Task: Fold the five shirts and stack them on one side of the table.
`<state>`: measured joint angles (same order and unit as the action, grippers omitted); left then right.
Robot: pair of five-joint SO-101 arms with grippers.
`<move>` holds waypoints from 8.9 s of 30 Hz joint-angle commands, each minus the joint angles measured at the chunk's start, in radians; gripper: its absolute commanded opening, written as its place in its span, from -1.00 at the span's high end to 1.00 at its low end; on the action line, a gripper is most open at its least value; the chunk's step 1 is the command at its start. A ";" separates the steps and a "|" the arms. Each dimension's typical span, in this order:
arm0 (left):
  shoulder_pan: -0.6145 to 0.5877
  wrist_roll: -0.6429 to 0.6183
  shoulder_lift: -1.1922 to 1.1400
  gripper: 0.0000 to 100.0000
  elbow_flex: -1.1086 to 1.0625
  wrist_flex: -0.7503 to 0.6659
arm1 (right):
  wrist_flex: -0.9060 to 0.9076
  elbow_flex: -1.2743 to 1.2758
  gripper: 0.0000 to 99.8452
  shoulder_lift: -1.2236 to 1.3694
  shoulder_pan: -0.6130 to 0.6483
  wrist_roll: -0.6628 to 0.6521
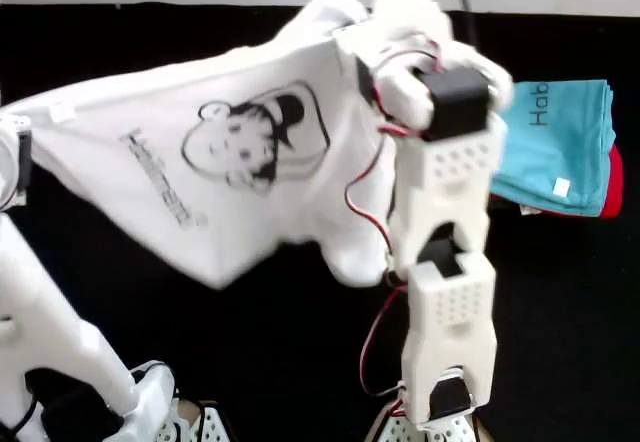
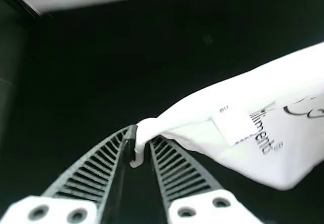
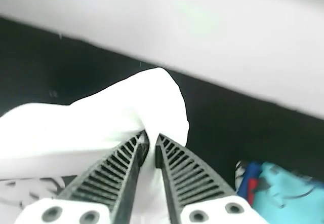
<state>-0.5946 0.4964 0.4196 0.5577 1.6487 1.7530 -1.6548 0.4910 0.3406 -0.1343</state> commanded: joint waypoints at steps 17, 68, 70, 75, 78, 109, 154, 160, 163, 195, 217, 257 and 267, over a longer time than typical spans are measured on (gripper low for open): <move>0.071 -0.002 0.018 0.98 -0.570 0.120 | -0.077 1.461 0.99 -0.773 0.058 0.173; 0.071 0.083 0.013 0.98 -0.866 0.074 | -0.371 1.808 0.63 -0.509 0.139 -0.086; 0.071 0.083 0.013 0.98 -0.866 0.074 | -0.371 1.793 0.63 -0.435 0.139 -0.086; 0.070 0.083 0.013 0.98 -0.866 0.077 | -0.363 1.725 0.63 -0.302 0.140 -0.086; 0.070 0.083 0.013 0.98 -0.866 0.077 | -0.361 1.709 0.66 -0.286 0.143 -0.086; 0.031 0.008 0.015 0.98 -0.636 0.120 | 0.012 1.526 0.99 -0.966 0.200 -0.023; 0.001 0.123 0.013 0.98 -0.769 0.107 | -0.476 2.014 0.68 -0.367 -0.039 -0.077; 0.001 0.123 0.013 0.98 -0.803 0.103 | -0.469 1.813 0.98 -0.269 -0.042 -0.077; 0.001 0.123 0.013 0.98 -0.854 0.057 | -0.467 1.669 0.99 -0.271 -0.044 -0.078; 0.007 0.121 0.015 0.98 -0.891 -0.012 | -0.122 1.256 0.59 -0.262 -0.013 -0.157; 0.002 0.121 0.015 0.98 -0.892 -0.015 | -0.200 1.244 0.48 0.010 0.134 -0.063; -0.107 0.127 0.012 0.98 -0.940 -0.048 | -0.213 1.928 0.71 -0.680 0.318 -0.068; -0.102 0.126 0.013 0.98 -1.056 -0.175 | -0.312 1.929 0.54 -0.483 0.426 -0.064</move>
<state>-0.6958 0.6145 0.4273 -0.4979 1.5014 1.4507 0.2739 -0.0322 0.7058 -0.2064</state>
